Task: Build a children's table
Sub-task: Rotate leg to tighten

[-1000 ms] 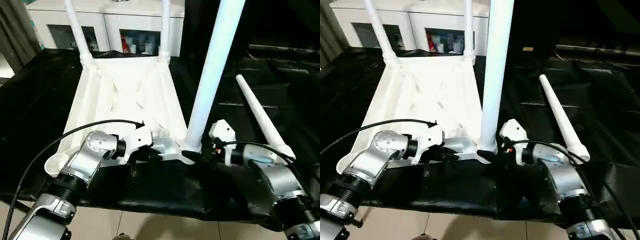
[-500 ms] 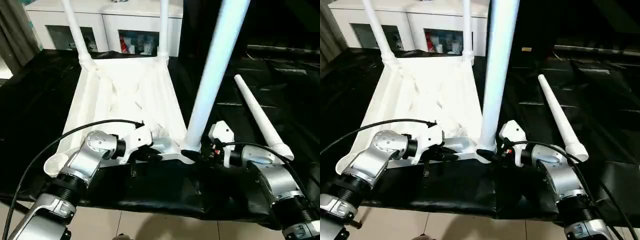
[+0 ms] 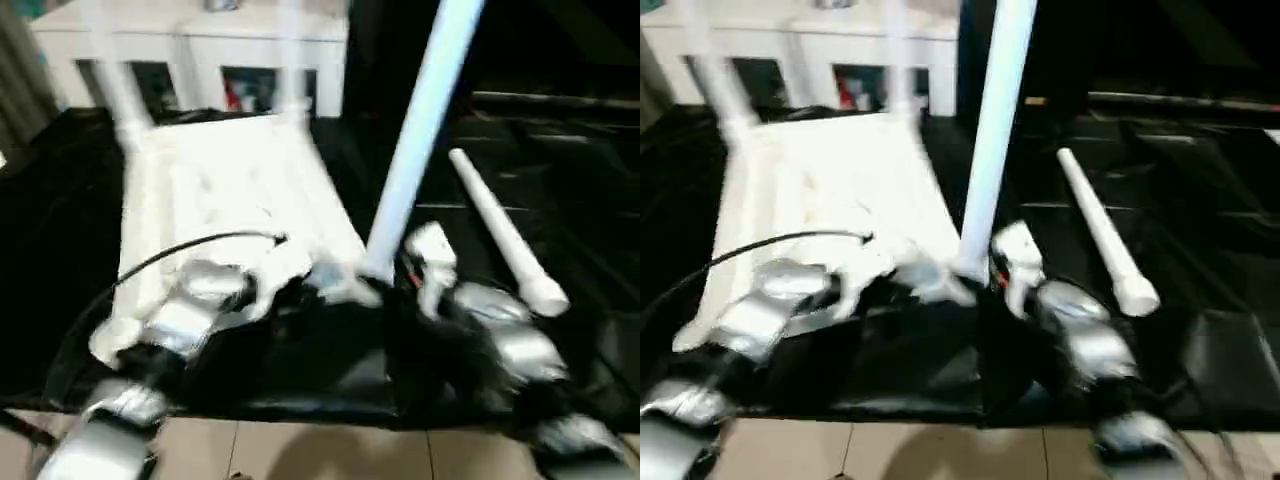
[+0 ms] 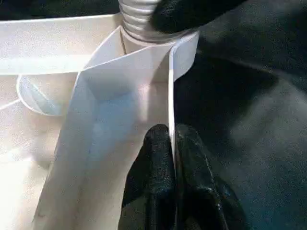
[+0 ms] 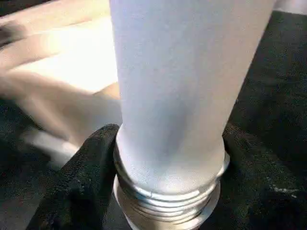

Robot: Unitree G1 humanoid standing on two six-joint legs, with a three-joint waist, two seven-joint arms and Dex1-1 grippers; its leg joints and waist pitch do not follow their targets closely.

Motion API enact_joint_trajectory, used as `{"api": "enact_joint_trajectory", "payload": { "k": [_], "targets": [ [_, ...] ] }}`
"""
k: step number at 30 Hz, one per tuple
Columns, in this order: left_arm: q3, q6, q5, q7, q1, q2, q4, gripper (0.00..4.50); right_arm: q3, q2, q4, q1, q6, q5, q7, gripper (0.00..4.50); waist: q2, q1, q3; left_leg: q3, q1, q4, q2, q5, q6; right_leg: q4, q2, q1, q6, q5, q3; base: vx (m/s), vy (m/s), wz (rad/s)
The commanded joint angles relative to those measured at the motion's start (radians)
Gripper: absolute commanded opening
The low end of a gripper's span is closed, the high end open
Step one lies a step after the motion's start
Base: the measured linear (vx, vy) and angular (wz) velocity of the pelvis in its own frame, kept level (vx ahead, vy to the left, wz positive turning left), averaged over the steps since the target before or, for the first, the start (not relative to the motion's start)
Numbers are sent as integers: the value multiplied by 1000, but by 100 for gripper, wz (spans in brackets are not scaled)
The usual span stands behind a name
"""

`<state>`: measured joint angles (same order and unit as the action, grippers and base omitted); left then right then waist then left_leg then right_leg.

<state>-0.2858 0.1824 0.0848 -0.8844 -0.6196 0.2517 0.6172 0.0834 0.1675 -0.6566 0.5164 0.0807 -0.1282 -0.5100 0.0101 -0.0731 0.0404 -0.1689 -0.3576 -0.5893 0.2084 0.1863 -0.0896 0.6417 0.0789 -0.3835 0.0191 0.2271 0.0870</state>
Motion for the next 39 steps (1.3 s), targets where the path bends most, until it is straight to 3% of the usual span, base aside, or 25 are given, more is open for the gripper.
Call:
{"api": "enact_joint_trajectory", "payload": {
  "k": [1, 3, 6, 11, 15, 16, 20, 22, 25, 26, 31, 33, 35, 36, 39],
  "targets": [
    [17, -2, -18, 41, -10, -30, 0, 0, -56, 0, -142, -10, 74, 32, 178, 276, -5, -5, -48, 5, -1, 70, 17, 177, 0, -101, 71, 51, 180, 229, -53, 0, 0, 0],
    [29, 45, -1, 162, -42, -94, 44, 0, -72, -51, -220, 39, 77, 36, 317, 276, -3, -3, -46, 4, 5, 71, 18, 198, -2, -105, 69, 43, 174, 242, -57, 0, 0, 0],
    [24, 72, 11, 243, -60, -158, 63, 0, -92, -99, -295, 99, 59, 24, 415, 276, -7, -8, -51, 5, 6, 70, 18, 184, 1, -100, 70, 46, 181, 203, -58, 0, 0, 0],
    [19, 66, 26, 255, -68, -171, 81, 0, -121, -124, -349, 145, 21, 11, 450, 276, -9, -13, -53, 3, 1, 70, 16, 171, 22, -99, 69, 46, 171, 165, -58, 0, 0, 0],
    [20, 59, 32, 261, -74, -165, 97, 0, -133, -129, -381, 166, -12, 5, 445, 276, -10, -12, -49, 3, 2, 72, 16, 199, 21, -104, 70, 43, 165, 209, -57, 0, 0, 0],
    [20, 59, 33, 264, -76, -163, 100, 0, -144, -132, -391, 173, -26, -5, 435, 332, -9, -13, -49, 3, 3, 73, 17, 206, 19, -106, 71, 42, 160, 226, -58, 0, 0, 0],
    [19, 56, 34, 260, -76, -157, 100, 0, -160, -133, -405, 187, -47, -17, 421, 355, -7, -13, -49, 5, 7, 75, 19, 222, 18, -107, 71, 39, 160, 235, -59, 0, 0, 0],
    [18, 41, 33, 245, -75, -144, 101, 0, -157, -128, -400, 196, -69, -18, 392, 380, -2, -16, -52, 3, 3, 73, 19, 188, 24, -100, 70, 42, 179, 156, -60, 0, 0, 0],
    [13, -3, 32, 217, -74, -131, 101, 0, -147, -117, -379, 197, -95, -10, 358, 398, -6, -17, -55, 2, -1, 70, 17, 148, 42, -92, 68, 48, 196, 78, -58, 0, 0, 0],
    [0, -62, 29, 169, -63, -111, 90, 0, -131, -97, -325, 184, -106, -6, 296, 407, -7, -20, -57, 2, -2, 68, 17, 135, 52, -92, 70, 49, 199, 65, -58, 0, 0, 0],
    [-5, -96, 13, 90, -38, -67, 61, 0, -58, -17, -124, 97, -54, -7, 70, 446, -11, -29, -62, 1, -6, 61, 22, 54, 104, -76, 68, 55, 206, -64, -56, 0, 0, 0],
    [2, -119, -3, 29, -27, -31, 45, 0, 13, 82, 77, -11, -10, -28, -119, 446, -12, -35, -62, 1, -6, 59, 22, 50, 118, -75, 65, 57, 202, -89, -55, 0, 0, 0],
    [2, -138, -14, -14, -18, -11, 36, 0, 32, 128, 145, -52, -21, -39, -185, 446, -14, -38, -62, 2, -11, 58, 22, 46, 133, -75, 67, 58, 190, -115, -55, 0, 0, 0],
    [-4, -165, -22, -62, -8, 12, 27, 0, 45, 169, 205, -85, -12, -59, -251, 446, -10, -37, -61, 2, -11, 58, 19, 56, 131, -78, 66, 57, 190, -91, -53, 0, 0, 0],
    [-9, -193, -39, -121, 3, 32, 14, 0, 54, 198, 252, -108, 11, -76, -310, 446, -13, -33, -57, -1, -8, 62, 23, 96, 114, -86, 67, 52, 195, -10, -55, 0, 0, 0]
  ]
}}
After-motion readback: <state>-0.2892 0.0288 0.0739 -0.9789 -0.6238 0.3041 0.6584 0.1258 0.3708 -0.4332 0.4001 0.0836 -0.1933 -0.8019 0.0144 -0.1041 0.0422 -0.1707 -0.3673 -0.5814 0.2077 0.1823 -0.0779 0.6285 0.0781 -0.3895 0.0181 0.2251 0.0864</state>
